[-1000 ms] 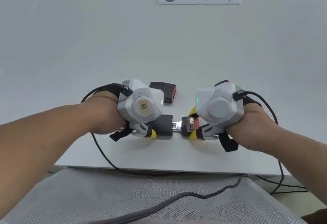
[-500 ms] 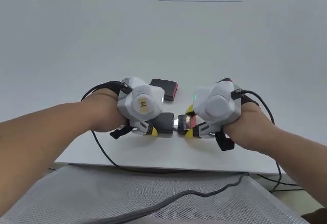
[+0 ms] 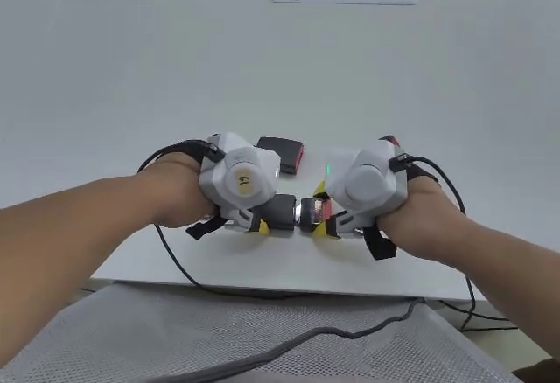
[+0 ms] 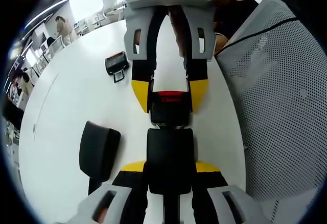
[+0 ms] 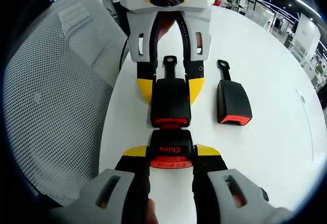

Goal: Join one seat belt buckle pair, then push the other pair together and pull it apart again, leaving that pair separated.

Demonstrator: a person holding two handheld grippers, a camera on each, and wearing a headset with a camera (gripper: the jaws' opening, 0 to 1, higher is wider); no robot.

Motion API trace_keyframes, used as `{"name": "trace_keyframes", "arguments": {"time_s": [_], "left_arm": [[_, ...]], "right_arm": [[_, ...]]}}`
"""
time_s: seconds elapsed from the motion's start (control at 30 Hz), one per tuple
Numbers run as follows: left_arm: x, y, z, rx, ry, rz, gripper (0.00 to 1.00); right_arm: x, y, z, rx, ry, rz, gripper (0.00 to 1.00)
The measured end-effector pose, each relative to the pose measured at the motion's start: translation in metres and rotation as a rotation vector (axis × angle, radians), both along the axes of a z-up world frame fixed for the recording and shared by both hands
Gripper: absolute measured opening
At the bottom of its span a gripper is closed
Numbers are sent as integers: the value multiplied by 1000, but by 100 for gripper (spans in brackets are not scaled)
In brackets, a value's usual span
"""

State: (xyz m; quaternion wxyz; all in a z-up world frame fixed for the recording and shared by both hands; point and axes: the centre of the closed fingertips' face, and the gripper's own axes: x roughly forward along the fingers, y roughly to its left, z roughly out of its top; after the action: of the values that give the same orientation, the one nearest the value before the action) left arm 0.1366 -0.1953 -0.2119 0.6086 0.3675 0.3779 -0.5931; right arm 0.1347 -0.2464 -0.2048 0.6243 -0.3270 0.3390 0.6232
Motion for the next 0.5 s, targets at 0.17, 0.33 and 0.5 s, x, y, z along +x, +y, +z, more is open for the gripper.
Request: {"name": "trace_keyframes", "arguments": {"time_s": [0.17,0.33,0.5], "left_arm": [[0,0,0,-1,-1,9,33],[0,1,0,2,0,9,33],[0,2,-1,4,0,17,33]], "right_arm": [[-1,-1,-1,-4,-4,6,29],[0,-1,-2,-10,-6,8,29],[-1,-1,-1,-25,-11,20,30]]}}
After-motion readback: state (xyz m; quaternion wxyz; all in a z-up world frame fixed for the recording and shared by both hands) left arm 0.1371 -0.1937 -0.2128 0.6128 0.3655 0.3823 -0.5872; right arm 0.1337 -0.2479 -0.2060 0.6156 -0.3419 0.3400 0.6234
